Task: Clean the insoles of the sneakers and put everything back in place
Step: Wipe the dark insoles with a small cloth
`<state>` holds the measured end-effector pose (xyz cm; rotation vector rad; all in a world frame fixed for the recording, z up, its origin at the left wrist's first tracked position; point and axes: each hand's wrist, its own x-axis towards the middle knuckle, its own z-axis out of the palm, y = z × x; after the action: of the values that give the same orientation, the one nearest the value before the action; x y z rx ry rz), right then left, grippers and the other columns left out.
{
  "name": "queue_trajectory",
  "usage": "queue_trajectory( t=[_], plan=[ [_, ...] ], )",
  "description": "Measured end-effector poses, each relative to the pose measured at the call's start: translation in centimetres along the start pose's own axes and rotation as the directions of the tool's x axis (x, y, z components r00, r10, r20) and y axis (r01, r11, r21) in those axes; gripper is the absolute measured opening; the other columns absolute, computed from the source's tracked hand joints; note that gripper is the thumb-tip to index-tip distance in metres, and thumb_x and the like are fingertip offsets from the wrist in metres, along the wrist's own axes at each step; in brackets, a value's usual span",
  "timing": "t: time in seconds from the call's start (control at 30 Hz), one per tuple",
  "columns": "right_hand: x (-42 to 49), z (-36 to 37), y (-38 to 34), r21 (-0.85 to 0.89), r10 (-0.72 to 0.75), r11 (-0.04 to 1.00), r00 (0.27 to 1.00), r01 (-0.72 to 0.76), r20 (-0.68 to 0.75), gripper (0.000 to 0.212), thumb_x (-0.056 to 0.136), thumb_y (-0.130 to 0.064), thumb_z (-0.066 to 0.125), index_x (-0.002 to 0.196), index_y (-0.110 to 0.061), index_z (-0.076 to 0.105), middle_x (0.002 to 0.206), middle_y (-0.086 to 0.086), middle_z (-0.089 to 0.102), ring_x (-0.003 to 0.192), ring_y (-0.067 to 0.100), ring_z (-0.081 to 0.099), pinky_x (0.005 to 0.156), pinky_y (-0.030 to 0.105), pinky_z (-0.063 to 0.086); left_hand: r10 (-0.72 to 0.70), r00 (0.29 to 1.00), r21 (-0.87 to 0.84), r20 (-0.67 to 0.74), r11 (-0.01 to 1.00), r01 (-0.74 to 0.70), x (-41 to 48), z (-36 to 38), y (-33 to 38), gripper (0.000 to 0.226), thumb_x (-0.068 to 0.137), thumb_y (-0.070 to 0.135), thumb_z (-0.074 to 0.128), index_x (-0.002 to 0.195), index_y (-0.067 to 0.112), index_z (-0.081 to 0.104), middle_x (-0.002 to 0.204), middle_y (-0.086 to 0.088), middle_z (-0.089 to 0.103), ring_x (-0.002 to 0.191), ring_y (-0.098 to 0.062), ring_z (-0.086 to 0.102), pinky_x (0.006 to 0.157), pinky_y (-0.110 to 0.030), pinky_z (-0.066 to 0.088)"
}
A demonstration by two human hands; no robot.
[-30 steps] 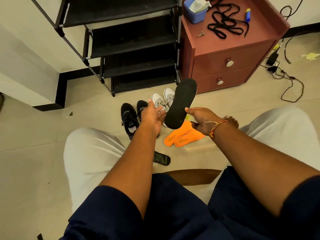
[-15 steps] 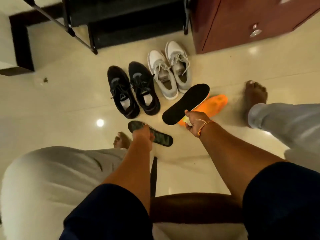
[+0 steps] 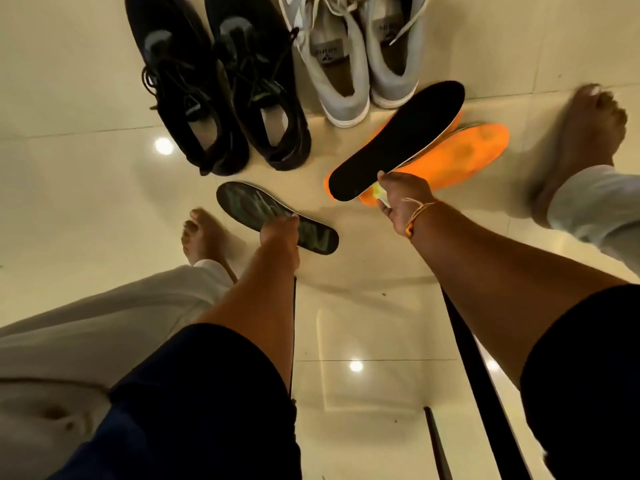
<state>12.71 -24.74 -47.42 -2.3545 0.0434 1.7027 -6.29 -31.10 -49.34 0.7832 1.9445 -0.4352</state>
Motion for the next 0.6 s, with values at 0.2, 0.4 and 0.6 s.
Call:
queue_trajectory(
  t=[0.2,0.4,0.6],
  plan=[
    [1.0,-0.4,1.1,-0.051,-0.001,0.999,1.0,0.001,-0.015,0.022,0.095,-0.025,0.067,0.085,-0.006,0.067,0.072,0.004,0.05,0.066,0.019,0.051,0.093,0.042,0.055,-0.038,0.997,-0.035,0.069,0.999,0.04,1.2,1.0,-0.4,0.079,0.093,0.024,0.068,0.157,0.015,0.022,0.157,-0.009,0.035,0.146,-0.028,0.034,0.119,-0.038,0.033],
    [1.4,-0.8,2.2,-0.042,-0.049,0.998,0.998,0.051,0.033,0.019,0.095,-0.022,0.067,0.077,-0.02,0.061,0.087,-0.003,0.058,0.091,0.022,0.056,0.071,0.028,0.056,-0.049,0.993,0.289,0.106,0.957,0.017,2.0,1.6,0.4,0.069,0.098,0.023,0.062,0.156,0.019,0.026,0.157,-0.012,0.037,0.144,-0.029,0.039,0.102,-0.027,0.048],
    [0.3,-1.2,2.5,-0.134,-0.101,0.984,0.99,0.114,0.098,0.016,0.095,-0.025,0.067,0.103,-0.011,0.068,0.105,0.006,0.062,0.101,0.027,0.06,0.079,0.031,0.058,-0.104,0.99,0.056,-0.099,0.992,0.109,-0.9,0.2,-0.1,0.059,0.095,0.027,0.063,0.148,0.013,0.041,0.144,-0.008,0.049,0.135,-0.027,0.048,0.104,-0.033,0.043]
  ],
)
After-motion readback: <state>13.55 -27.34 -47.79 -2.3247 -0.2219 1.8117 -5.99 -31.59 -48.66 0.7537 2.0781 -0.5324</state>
